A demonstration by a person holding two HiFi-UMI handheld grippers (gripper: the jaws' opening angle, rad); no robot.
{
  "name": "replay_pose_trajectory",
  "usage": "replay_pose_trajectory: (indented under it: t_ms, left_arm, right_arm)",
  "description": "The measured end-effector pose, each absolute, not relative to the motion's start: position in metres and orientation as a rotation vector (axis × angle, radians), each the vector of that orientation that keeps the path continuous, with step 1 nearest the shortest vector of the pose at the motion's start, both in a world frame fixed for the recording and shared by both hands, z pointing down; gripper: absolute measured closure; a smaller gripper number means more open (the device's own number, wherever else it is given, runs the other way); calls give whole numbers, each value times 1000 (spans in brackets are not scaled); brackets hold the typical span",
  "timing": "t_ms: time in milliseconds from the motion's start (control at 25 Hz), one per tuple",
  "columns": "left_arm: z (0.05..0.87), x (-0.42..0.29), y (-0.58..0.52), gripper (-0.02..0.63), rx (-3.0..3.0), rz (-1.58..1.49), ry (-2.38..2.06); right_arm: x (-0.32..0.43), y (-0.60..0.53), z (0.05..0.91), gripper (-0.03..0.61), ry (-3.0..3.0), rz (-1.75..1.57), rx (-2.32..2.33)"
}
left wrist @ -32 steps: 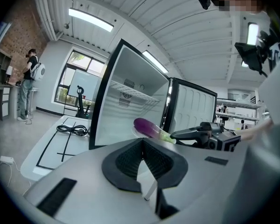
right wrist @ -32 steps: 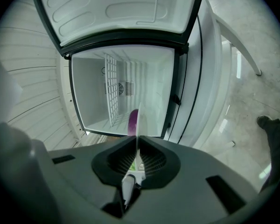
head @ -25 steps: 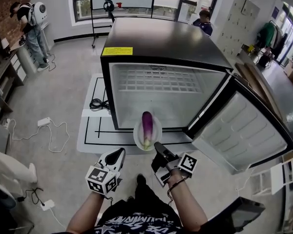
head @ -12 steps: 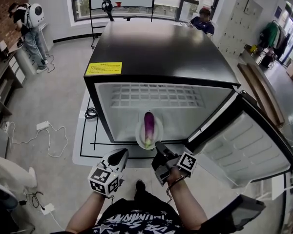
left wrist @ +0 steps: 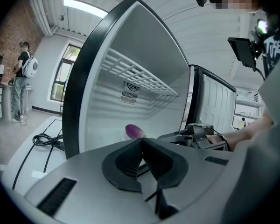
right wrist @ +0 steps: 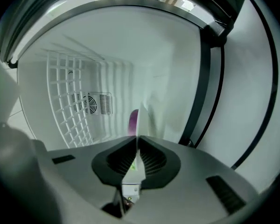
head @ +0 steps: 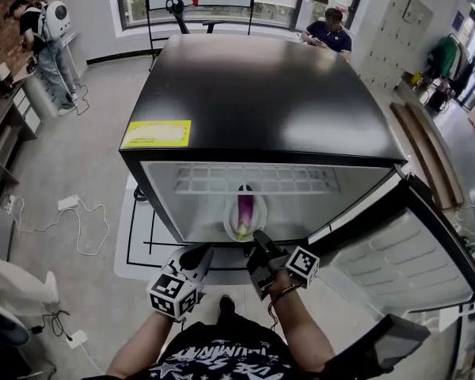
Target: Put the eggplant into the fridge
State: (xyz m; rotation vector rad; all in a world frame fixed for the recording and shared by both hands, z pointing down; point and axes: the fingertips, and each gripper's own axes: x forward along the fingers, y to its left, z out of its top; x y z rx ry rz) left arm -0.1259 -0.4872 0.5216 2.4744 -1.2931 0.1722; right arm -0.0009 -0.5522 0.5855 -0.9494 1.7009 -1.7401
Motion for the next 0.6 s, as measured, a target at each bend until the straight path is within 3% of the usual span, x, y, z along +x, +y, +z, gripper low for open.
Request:
replay_pose_trajectory:
  t_ms: [600]
  left_arm:
    - [526, -125, -500, 604, 2468, 209, -1260]
  right_arm:
    - [6, -575, 595, 557, 1688, -1712, -1078]
